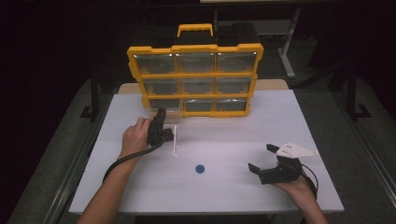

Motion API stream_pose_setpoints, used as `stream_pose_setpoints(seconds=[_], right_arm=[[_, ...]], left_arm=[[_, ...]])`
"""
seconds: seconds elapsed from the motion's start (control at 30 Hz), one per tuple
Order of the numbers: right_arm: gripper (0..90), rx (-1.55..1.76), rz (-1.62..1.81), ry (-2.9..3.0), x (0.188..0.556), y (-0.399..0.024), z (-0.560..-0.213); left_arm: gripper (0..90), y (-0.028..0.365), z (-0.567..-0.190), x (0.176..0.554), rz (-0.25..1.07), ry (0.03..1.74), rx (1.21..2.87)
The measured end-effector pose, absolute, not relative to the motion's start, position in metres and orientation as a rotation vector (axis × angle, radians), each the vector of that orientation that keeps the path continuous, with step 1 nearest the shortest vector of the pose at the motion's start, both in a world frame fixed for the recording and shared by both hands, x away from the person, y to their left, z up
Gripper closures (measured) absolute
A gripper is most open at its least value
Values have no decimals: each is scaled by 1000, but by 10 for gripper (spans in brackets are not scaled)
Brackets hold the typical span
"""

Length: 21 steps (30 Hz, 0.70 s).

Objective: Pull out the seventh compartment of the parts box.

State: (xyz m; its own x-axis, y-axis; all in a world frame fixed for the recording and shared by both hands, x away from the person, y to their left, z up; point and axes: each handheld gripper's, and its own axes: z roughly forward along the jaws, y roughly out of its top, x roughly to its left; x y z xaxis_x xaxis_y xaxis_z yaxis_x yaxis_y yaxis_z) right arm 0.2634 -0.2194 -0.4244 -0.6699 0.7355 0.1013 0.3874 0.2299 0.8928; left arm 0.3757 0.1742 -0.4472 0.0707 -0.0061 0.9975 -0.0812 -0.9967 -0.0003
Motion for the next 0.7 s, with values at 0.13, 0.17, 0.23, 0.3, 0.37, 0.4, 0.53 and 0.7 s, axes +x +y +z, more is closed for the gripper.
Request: stream_pose_setpoints(seconds=[0.13, 0.17, 0.23, 0.3, 0.37, 0.4, 0.53, 0.7], right_arm=[[0, 1042, 1417, 2167, 263, -219, -424], [0, 1043, 1419, 2166, 263, -219, -424], [0, 1041, 1419, 2165, 263, -220, -424], [0, 1040, 1419, 2165, 263, -220, -424], [0, 1041, 1418, 2166, 263, -219, -424], [0, 1040, 1418, 2166, 263, -219, -424], [0, 1040, 1418, 2166, 263, -219, -424], [0, 1040, 1418, 2165, 263, -219, -424]], left_arm=[[794, 175, -448, 373, 2098, -101, 2260], [794, 175, -447, 372, 2101, -104, 2268], [793, 176, -448, 371, 2098, -103, 2258], [794, 176, -448, 369, 2102, -109, 2260], [793, 177, -448, 367, 2098, -115, 2258], [793, 177, -448, 366, 2099, -116, 2260], [793, 177, -447, 364, 2093, -121, 2260], [793, 178, -447, 360, 2090, -126, 2259]])
